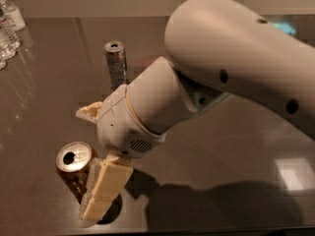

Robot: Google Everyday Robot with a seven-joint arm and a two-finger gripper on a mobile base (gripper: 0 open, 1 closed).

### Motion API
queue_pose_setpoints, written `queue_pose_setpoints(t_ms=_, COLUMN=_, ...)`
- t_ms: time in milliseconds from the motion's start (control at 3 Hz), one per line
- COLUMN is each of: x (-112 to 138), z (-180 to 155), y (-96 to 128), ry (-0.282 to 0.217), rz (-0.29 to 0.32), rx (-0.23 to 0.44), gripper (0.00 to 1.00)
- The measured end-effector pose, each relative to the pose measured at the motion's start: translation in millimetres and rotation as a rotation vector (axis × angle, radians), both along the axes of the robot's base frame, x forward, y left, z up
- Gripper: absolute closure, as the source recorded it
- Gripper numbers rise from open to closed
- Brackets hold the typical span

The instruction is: Knock orange can over

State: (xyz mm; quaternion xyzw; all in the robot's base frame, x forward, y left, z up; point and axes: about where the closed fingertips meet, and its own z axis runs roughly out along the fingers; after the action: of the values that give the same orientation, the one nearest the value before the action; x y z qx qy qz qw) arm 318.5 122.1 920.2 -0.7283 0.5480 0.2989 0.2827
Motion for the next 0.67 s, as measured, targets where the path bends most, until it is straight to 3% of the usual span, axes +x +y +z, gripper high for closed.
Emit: queue_pose_setpoints(t_ms=667, x=2.9, z=-18.2, y=11.0, ry=0.002, rz=0.025, rx=0.033, gripper=0.00)
